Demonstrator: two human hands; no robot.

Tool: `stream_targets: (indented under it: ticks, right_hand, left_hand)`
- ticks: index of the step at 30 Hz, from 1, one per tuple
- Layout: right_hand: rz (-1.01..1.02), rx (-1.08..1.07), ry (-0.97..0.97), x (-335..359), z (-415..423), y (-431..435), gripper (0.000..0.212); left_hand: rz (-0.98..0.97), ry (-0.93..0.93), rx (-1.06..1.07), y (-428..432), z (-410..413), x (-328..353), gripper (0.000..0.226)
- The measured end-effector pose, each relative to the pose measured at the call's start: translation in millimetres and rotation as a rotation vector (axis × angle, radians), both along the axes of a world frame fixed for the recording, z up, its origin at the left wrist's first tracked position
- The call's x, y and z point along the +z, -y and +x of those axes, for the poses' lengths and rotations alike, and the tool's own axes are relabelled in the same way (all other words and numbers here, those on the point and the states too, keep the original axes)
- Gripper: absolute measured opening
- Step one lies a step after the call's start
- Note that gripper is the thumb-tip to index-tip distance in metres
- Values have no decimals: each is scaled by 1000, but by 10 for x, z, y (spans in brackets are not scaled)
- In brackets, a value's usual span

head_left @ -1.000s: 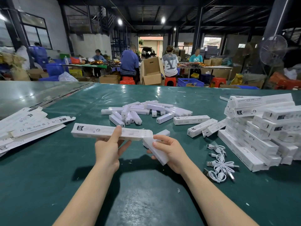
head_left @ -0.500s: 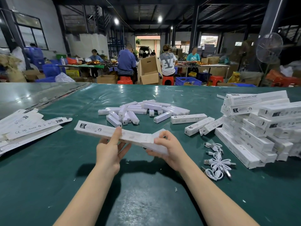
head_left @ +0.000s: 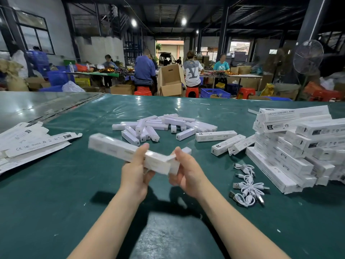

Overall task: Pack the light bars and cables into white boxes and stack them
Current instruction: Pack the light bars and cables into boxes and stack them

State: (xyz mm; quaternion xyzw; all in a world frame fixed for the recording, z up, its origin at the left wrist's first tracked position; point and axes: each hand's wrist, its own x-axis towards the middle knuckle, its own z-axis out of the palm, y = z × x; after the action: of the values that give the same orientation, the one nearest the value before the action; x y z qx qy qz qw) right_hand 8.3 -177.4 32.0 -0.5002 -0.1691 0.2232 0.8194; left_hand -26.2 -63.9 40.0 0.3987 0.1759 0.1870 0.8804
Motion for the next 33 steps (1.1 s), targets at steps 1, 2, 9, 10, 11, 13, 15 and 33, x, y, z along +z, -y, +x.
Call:
stream_targets:
  ticks: [1, 2, 9, 10, 11, 13, 15, 33]
  right_hand:
    - [-39, -36, 40, -9, -5, -46, 44]
    - [-26, -23, 52, -24, -4, -59, 48]
    - [99, 125, 17, -23, 48, 80, 25]
    - [64, 79, 44, -41, 70, 59, 26]
    - [5, 47, 90, -29, 60, 37, 27]
    - [-240, -5, 287, -14, 51, 12, 29]
    - [-507, -107, 502, -18, 50, -17, 24]
    - [-2123, 170, 285, 449, 82, 1190, 51]
  left_hand:
    - [31, -8, -11, 51, 4, -22, 22]
    - [9, -26, -15, 76, 8, -35, 24]
    - [-149, -81, 85, -41, 17, 49, 37]
    - [-128, -75, 70, -11, 5, 31, 36]
    - [-98, -73, 51, 38, -3, 15, 36]
    - [46, -83, 20, 154, -12, -26, 38]
    - [121, -56, 8, 261, -20, -43, 40]
    - [-225, -118, -159, 75, -49, 62, 38]
